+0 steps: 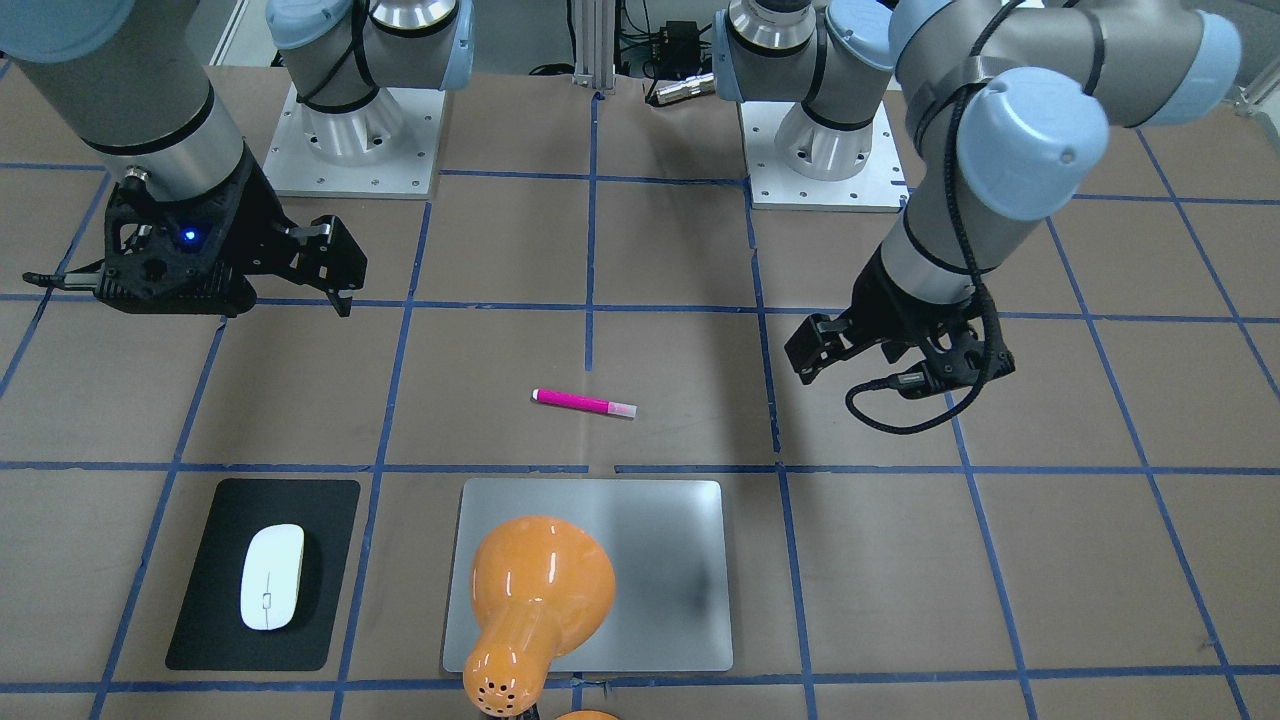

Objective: Place pen and mouse around notebook

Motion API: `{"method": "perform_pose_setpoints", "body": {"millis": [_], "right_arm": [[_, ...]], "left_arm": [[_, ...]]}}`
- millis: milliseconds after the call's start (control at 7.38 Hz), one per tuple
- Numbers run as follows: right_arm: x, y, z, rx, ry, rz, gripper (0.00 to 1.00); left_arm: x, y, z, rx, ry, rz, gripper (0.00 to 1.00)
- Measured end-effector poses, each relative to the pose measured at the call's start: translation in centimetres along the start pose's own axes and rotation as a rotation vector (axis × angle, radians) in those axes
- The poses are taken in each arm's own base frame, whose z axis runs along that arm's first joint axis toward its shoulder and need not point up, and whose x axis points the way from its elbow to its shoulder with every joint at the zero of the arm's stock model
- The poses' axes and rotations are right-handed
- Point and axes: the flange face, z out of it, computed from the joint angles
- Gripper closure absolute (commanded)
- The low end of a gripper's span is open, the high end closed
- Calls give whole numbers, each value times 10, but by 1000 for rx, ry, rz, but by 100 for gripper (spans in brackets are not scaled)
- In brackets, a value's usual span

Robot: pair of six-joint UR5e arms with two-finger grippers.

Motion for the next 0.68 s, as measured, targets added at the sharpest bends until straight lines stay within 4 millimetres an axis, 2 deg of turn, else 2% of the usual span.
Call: {"method": "perform_pose_setpoints", "body": {"millis": [271, 678], "right_arm": [[0, 1, -2, 3, -1, 0, 0], [0, 1, -2, 5, -2, -5, 0]], "left_arm": [[-13, 12, -26, -38, -6, 69, 0], [-10, 43, -46, -45, -4, 113, 0]]}}
